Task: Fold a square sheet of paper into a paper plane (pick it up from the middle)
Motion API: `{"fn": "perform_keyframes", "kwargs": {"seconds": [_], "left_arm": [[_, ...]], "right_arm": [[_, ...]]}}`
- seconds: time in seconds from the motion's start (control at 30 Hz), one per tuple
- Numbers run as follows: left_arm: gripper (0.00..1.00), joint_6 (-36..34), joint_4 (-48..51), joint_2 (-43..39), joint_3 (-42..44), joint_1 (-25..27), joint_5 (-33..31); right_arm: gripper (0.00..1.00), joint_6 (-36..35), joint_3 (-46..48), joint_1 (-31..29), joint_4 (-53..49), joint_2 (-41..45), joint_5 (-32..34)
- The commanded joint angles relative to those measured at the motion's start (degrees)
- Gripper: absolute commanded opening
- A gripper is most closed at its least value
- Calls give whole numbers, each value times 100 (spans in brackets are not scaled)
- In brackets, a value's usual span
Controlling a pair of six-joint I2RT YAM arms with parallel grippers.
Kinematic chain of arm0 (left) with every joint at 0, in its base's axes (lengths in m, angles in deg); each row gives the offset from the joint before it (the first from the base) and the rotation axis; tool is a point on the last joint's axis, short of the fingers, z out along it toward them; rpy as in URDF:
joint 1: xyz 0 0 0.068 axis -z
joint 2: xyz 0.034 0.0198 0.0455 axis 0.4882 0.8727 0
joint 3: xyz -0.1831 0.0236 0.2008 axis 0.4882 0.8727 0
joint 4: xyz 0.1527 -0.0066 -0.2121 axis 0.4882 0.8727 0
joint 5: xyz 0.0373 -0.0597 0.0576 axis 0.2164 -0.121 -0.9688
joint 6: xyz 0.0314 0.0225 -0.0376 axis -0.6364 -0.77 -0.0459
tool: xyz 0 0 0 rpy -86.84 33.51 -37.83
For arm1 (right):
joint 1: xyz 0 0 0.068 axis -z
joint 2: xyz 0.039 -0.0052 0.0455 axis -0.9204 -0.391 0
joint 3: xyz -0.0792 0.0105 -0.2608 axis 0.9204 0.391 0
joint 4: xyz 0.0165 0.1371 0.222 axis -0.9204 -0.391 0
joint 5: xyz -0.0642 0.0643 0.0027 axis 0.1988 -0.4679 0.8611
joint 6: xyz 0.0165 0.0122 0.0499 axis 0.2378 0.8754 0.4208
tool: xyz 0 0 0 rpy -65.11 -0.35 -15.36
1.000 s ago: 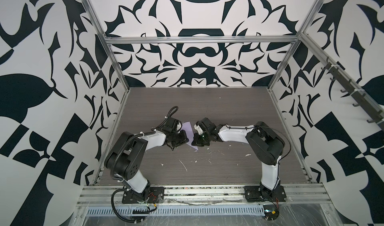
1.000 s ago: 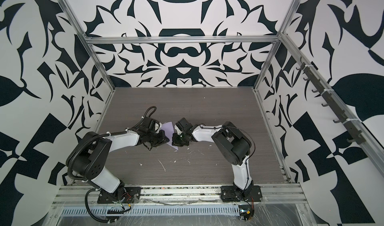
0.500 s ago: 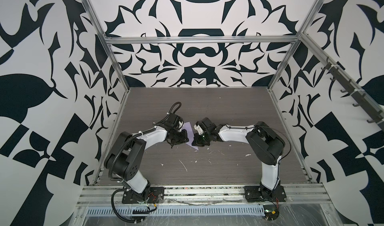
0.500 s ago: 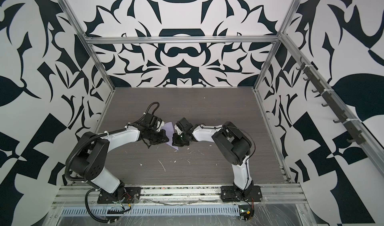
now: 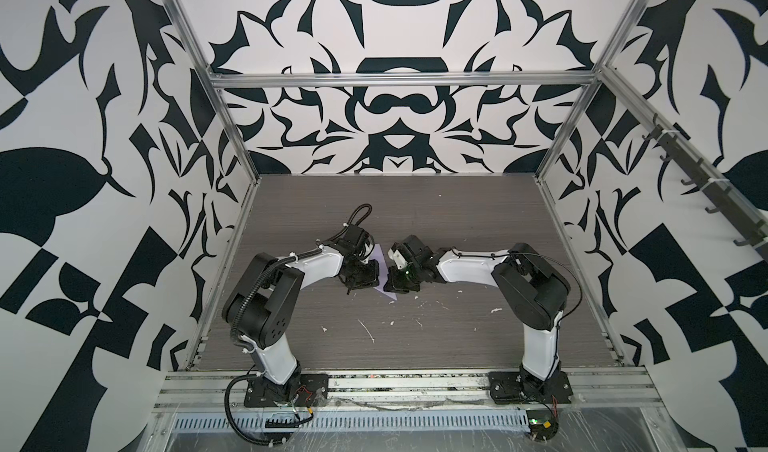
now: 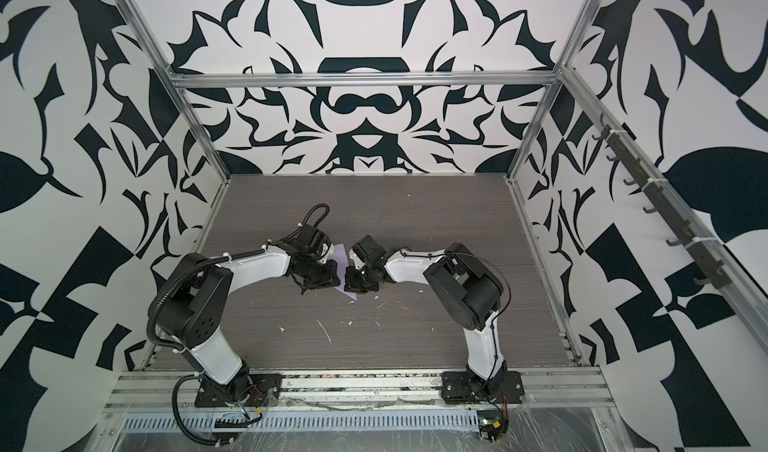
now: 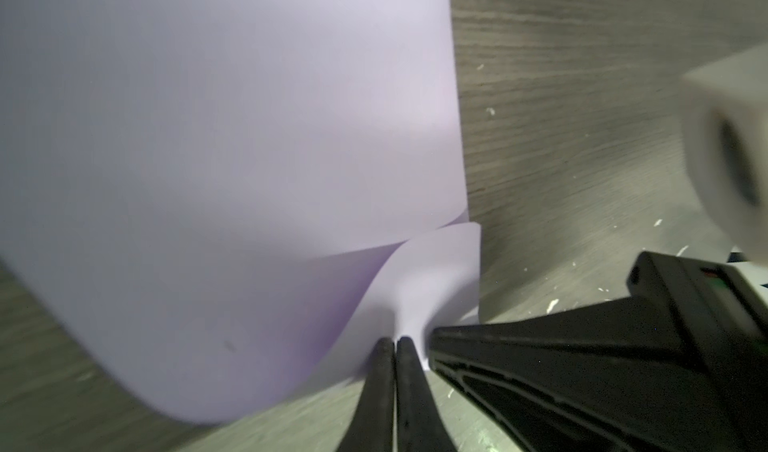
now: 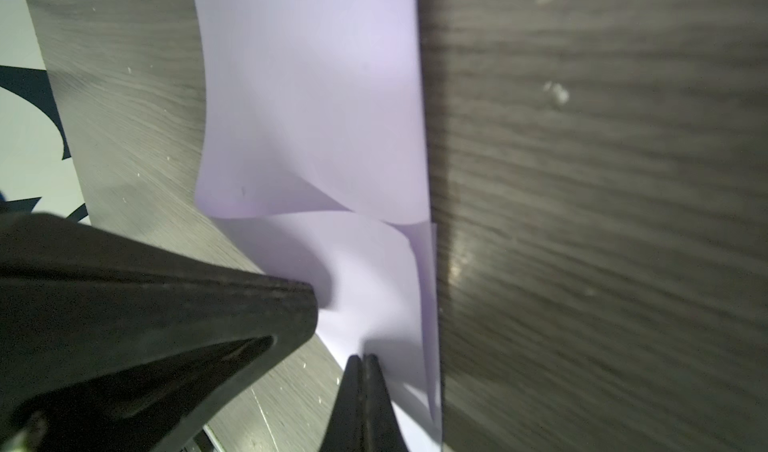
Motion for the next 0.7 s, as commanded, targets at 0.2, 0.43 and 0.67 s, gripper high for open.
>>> {"fn": "perform_keyframes", "kwargs": {"seconds": [0.2,0.43,0.67], "left_arm": [[8,-324,978,236,-323,-11,-771],[8,-5,1159,380,-444,-231,-1256],[8,-50,1597,414,-464,-534,-1713]], "right_arm": [[0,-105,102,23,-817,-214,264],[0,-124,110,26,-859,-211,302],[0,-164,102,28,-901,-196,338]]}}
